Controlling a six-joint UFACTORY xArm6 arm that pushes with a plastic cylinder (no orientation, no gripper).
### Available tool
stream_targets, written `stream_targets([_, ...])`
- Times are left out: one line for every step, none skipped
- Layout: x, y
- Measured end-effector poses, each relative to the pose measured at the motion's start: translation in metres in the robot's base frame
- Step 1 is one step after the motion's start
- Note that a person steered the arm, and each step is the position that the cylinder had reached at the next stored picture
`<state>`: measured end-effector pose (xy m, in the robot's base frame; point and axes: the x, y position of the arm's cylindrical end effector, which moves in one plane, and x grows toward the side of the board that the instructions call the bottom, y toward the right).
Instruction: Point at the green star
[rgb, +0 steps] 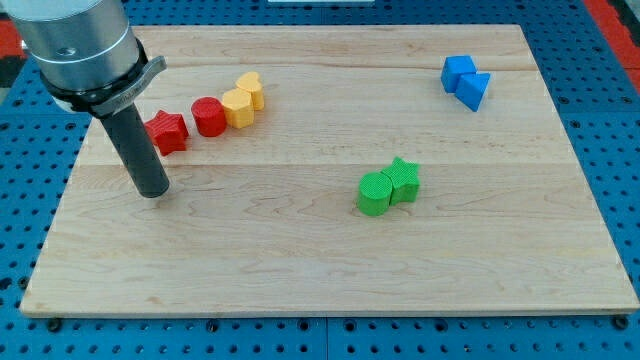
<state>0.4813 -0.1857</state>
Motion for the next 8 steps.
stream_targets([0.006,-0.001])
stream_targets([0.036,0.050])
stream_targets([0.036,0.119])
stream_targets([0.044,0.215])
stream_targets([0.056,0.283])
stream_targets([0.023,0.349])
stream_targets([-0.027,0.412])
stream_targets([-0.058,0.420])
